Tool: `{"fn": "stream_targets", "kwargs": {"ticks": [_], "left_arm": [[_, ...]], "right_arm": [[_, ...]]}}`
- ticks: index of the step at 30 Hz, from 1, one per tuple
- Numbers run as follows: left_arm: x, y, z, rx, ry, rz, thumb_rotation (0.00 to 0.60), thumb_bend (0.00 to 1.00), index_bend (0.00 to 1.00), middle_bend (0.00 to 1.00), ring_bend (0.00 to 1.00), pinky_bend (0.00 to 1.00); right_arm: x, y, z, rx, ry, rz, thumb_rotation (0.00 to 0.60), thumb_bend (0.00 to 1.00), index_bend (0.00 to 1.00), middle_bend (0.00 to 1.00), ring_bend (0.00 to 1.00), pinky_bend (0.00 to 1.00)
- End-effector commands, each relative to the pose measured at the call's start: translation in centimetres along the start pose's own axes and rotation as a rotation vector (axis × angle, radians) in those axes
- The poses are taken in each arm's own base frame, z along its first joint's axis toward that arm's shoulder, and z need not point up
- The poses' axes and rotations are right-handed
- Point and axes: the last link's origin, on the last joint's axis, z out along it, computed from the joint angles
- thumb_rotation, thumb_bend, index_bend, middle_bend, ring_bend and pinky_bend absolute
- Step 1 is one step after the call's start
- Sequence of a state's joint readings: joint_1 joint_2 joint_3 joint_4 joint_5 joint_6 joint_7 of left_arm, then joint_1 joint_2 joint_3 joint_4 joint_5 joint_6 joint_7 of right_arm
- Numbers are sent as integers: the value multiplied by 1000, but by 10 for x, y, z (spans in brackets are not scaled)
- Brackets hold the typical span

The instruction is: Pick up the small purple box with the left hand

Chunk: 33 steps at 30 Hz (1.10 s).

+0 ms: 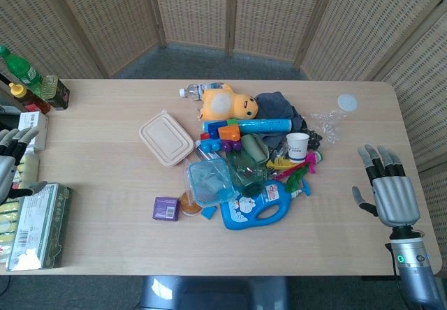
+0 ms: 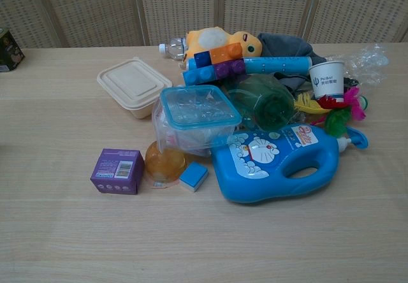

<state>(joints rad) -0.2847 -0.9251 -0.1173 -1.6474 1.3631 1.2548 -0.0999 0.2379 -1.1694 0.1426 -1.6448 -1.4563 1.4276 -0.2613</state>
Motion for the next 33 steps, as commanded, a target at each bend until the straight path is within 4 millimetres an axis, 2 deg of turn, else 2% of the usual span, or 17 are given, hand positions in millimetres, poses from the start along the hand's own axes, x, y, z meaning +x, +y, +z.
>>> {"fn": "stream_targets", "kwargs": {"ticks": [1, 10, 16, 22, 33], "left_arm": [[-1, 0, 0, 0, -3, -2, 600, 226, 0, 0, 0, 0], [-9, 6, 4, -27, -38, -13, 600, 226, 0, 0, 0, 0], [-23, 21, 7, -92, -104, 2, 600, 226, 0, 0, 0, 0], [-52, 47, 12, -187, -209, 33, 600, 226, 0, 0, 0, 0], [-106, 118, 20, -379, -359, 105, 600, 225, 0, 0, 0, 0]], "right_arm": [[0, 0, 0, 0, 0, 1, 492, 408, 15, 0, 0, 0], [-1, -4, 3, 9, -2, 3, 495, 407, 15, 0, 0, 0], [0, -2, 0, 2, 0, 4, 492, 408, 15, 0, 0, 0], [2, 1, -4, -1, 4, 8, 493, 407, 15, 0, 0, 0], [-2, 1, -12, 8, -7, 25, 493, 409, 15, 0, 0, 0]]}}
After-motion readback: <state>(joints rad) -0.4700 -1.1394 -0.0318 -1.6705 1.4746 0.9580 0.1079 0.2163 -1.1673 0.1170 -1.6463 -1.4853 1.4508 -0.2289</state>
